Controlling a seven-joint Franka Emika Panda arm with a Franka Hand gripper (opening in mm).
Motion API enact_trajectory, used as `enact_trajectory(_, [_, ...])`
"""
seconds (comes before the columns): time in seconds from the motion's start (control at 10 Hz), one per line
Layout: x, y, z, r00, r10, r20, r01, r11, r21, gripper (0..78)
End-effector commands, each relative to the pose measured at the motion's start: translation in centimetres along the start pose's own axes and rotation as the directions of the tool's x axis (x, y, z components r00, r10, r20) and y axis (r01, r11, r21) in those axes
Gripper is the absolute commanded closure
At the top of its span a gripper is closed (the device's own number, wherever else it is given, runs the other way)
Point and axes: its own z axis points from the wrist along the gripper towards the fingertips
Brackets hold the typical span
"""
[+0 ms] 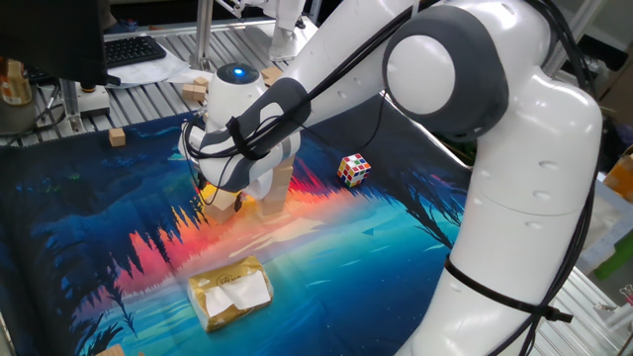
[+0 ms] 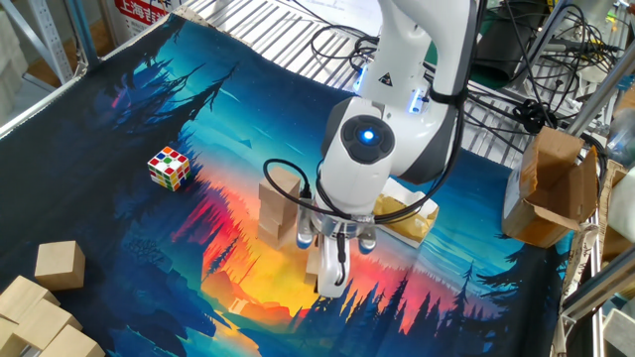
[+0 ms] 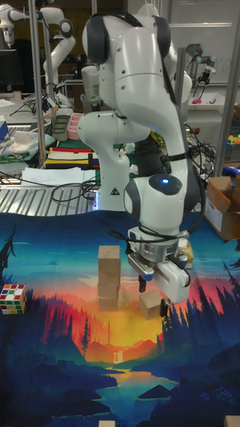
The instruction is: Stack the blocks in a vertical line of five
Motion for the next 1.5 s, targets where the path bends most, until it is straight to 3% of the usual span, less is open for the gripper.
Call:
enact_trajectory(0.1, [0.0,0.1,0.3,1.000,-0.002,-0.001,0.002,1.000,-0.004,0.1])
enact_trajectory(1.4, [0.1,-0.1,1.5,1.000,0.005,0.005,-0.005,1.000,-0.015,0.1])
enact_trajectory(1.5, [0.1,-0.1,1.5,1.000,0.005,0.005,-0.005,1.000,-0.015,76.3])
